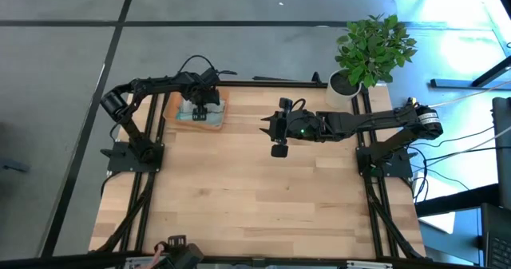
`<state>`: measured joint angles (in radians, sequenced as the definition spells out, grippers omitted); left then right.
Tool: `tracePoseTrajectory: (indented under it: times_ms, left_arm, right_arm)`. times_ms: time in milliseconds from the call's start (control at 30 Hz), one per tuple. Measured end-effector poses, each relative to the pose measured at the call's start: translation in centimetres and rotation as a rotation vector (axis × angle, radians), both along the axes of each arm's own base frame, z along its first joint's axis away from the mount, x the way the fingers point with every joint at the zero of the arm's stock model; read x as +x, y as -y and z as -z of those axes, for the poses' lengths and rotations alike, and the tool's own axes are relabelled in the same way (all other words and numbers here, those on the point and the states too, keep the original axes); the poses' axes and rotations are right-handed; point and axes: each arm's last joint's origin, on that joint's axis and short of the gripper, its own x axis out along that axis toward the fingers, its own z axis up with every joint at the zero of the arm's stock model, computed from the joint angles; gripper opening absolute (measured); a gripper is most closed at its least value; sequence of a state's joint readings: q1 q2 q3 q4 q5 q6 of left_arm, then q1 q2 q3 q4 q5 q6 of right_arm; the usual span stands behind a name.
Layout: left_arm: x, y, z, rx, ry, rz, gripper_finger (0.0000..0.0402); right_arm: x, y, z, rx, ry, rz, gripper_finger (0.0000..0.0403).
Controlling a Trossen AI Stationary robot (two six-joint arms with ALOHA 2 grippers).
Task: Roll microfiber towels into tight, uniform cylinder then place into a basket
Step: Put the gray microfiber cloth into the bin, then return to Home Position
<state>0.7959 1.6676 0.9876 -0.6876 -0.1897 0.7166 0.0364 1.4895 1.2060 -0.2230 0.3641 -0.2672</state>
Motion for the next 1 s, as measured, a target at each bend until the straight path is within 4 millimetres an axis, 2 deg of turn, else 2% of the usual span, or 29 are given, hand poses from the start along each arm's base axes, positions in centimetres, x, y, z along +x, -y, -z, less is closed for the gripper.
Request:
tracePoseTrajectory:
  times_ms: [200,333,500,600,700,867,1000]
  left_arm:
    - [0.2,-0.3,-1.4,-0.015,-0.011,-0.066,0.0309]
    - [0.5,-0.6,-2.6,-0.016,-0.003,-0.102,0.0315]
    - [0.6,-0.4,-4.2,-0.029,0.096,-0.171,0.0316]
    - [0.3,0.4,-6.0,-0.065,0.212,-0.149,0.0316]
    - [-0.3,1.7,-8.5,-0.144,0.401,-0.108,0.0316]
    - [-1.6,4.6,-12.5,-0.348,0.740,0.067,0.0316]
    - [-2.4,6.6,-14.8,-0.432,0.895,0.195,0.0316]
  right_arm:
    - [0.0,0.0,0.0,0.000,0.000,0.000,0.0138]
    - [0.0,0.0,0.0,0.000,0.000,0.000,0.0138]
    - [0.0,0.0,0.0,0.000,0.000,0.000,0.0138]
    - [0.0,0.0,0.0,0.000,0.000,0.000,0.0138]
    - [0.0,0.0,0.0,0.000,0.001,0.000,0.0138]
    - [0.0,0.0,0.0,0.000,0.002,0.000,0.0138]
    - [0.0,0.0,0.0,0.000,0.002,0.000,0.0138]
